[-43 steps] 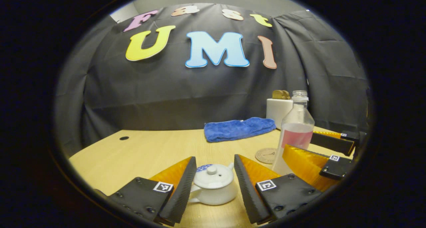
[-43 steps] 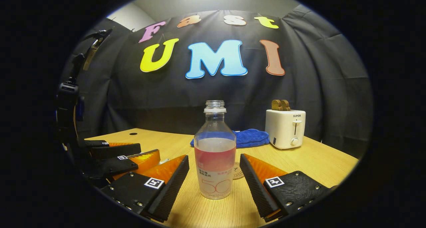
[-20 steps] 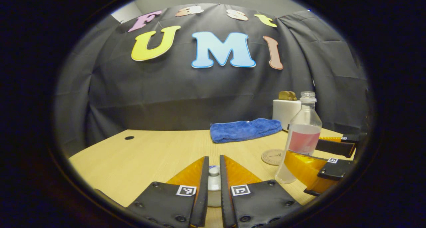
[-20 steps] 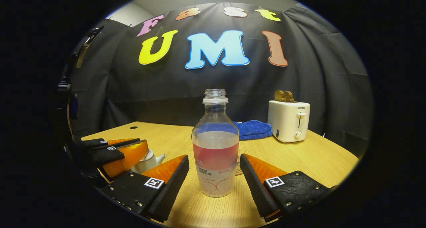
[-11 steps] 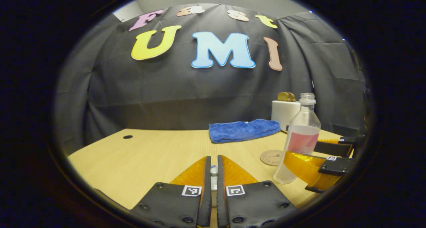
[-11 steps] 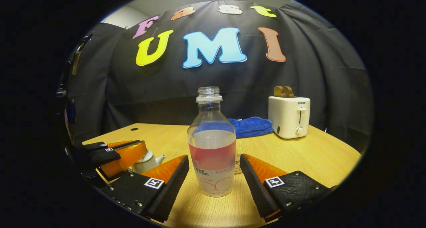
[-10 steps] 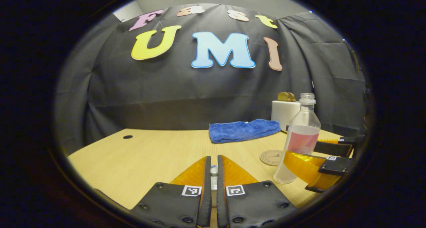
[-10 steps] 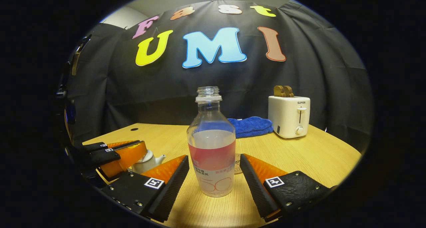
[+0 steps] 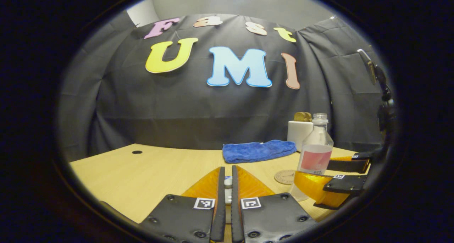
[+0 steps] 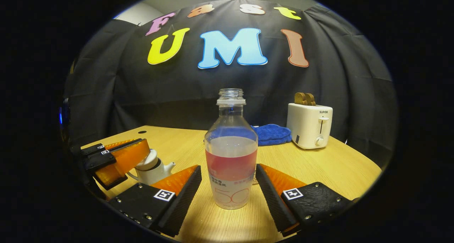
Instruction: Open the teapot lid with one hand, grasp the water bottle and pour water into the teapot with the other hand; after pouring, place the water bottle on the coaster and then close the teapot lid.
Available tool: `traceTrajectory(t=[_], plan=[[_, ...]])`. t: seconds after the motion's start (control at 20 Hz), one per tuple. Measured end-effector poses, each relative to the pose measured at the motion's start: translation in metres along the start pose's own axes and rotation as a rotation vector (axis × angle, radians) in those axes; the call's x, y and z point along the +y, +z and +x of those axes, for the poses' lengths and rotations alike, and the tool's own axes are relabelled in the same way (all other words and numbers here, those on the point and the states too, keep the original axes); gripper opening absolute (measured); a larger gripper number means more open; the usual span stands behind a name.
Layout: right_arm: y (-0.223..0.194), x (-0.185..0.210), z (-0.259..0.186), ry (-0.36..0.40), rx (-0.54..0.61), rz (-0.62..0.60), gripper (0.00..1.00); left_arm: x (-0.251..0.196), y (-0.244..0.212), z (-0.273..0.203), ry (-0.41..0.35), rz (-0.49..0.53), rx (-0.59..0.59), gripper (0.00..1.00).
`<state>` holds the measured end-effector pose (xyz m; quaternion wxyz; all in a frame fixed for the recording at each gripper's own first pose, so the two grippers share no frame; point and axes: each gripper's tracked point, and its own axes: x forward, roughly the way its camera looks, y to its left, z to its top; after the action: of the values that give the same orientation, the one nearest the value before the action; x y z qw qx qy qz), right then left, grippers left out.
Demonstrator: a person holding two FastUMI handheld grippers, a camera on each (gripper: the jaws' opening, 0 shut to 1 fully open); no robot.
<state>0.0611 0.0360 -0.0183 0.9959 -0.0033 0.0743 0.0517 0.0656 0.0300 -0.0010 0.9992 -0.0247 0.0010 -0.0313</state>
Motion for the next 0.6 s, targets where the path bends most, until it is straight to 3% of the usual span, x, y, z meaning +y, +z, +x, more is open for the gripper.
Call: traceTrajectory(t=[0.6], plan=[[0.006, -0.001, -0.002, -0.024, -0.036, -0.006, 0.95, 0.021, 0.0, -0.023, 0.025, -0.011, -0.002, 0.13]])
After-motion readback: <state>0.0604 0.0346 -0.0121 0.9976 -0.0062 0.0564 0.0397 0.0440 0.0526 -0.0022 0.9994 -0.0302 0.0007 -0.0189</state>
